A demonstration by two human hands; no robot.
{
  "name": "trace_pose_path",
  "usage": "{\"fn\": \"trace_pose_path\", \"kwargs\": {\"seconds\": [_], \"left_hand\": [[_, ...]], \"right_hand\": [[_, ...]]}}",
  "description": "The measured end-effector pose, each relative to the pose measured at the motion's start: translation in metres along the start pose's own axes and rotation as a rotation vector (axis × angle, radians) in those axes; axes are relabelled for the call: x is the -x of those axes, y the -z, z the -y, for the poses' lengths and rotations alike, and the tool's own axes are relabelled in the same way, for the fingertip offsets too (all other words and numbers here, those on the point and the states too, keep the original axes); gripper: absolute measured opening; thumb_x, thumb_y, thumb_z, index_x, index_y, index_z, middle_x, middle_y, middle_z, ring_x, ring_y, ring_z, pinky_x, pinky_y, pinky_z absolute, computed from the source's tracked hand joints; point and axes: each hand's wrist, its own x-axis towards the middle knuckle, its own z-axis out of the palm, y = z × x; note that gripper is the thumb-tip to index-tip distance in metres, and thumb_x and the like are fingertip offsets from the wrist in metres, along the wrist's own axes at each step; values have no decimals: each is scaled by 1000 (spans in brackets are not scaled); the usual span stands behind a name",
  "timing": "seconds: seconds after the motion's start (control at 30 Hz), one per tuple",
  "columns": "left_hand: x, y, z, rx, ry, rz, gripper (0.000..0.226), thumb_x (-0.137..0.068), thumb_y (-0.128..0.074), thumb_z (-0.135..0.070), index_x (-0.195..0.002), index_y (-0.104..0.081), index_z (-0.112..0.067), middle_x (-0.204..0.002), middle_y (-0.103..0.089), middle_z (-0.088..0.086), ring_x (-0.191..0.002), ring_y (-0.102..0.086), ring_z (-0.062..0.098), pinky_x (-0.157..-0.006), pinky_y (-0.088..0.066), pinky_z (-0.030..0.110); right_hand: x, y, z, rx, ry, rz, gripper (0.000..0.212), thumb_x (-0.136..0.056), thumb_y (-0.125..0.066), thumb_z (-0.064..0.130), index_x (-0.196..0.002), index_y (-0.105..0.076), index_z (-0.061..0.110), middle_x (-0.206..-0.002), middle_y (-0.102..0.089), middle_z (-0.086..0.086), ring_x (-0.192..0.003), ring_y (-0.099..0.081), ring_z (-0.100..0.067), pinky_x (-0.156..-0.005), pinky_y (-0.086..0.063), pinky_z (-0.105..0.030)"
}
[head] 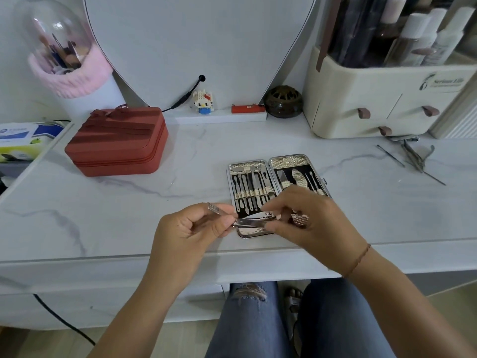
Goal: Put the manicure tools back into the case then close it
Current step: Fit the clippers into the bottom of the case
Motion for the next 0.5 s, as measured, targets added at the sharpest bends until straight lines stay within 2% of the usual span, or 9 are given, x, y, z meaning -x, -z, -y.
{"fn": "trace_pose_path", "kwargs": {"seconds": [0.13,0.2,0.33,0.5], "left_hand": [[3,5,5,-93,-18,-34,15,-67,-71,-23,-80,-76,-29,-78,-76,-6,-73,-72,14,-71,-56,18],[3,8,6,-103,-9,-40,15,-66,-72,-23,-80,-76,-28,-77,-76,-4,-73,-72,15,-72,-56,18],[1,14,6,-99,13,-55,17,-65,-72,-22,-81,-76,-27,-77,-76,-2,-71,-72,14,-71,-55,16],[0,13,9,-112,46,-42,15,-65,-73,-25,-79,-77,-22,-76,-75,2,-70,-71,17,-69,-56,21]], "right_hand": [[5,13,-17,-41,-168,-153,20,-75,-75,22,-94,-68,25,-82,-61,8,-77,-57,-13,-71,-47,-17],[8,16,-24,-6,-222,-130,17,-76,-74,19,-91,-69,24,-84,-62,10,-81,-57,-9,-73,-45,-13],[10,15,-27,66,-214,-62,14,-79,-71,19,-91,-70,25,-94,-60,11,-91,-55,-3,-80,-38,-5],[12,15,-29,40,-219,-65,13,-80,-69,18,-90,-70,27,-95,-60,10,-92,-56,-4,-80,-39,-6]]}}
